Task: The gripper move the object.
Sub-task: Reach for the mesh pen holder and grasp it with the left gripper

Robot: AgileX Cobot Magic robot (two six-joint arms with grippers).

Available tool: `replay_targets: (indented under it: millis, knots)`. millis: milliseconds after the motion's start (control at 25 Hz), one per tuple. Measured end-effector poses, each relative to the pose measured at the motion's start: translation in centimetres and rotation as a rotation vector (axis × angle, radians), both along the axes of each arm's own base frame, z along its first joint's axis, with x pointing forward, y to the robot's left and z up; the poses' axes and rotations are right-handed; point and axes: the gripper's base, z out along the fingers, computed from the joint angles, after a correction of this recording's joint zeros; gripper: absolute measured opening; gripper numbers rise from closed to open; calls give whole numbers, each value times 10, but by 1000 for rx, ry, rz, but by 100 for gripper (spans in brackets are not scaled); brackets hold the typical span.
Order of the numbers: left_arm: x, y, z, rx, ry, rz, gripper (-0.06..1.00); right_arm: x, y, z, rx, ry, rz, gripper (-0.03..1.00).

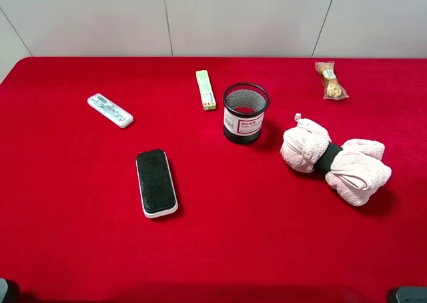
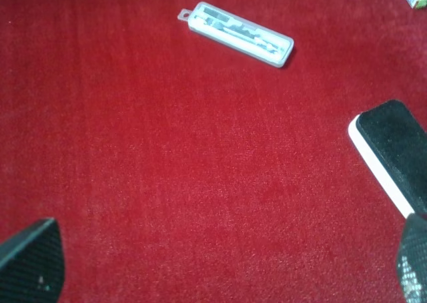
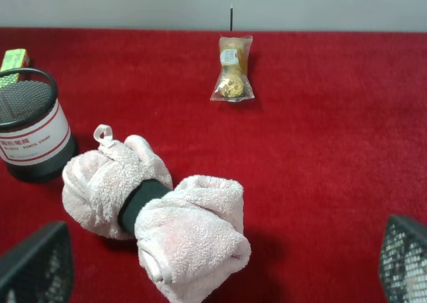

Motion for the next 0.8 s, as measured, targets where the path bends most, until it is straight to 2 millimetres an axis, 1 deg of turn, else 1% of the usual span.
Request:
replay_targets:
  millis: [200, 440, 600, 800]
  knots:
    - [37, -2, 17, 40, 98, -37, 99, 0, 0, 0, 0, 0, 0, 69]
    - [82, -7, 23, 49, 217, -78, 99, 0, 0, 0, 0, 0, 0, 69]
    - [112, -19, 26, 48, 276, -137, 99, 0, 0, 0, 0, 1, 0, 69]
    - [150, -39, 30, 65, 329, -220, 99, 0, 0, 0, 0, 1, 0, 69]
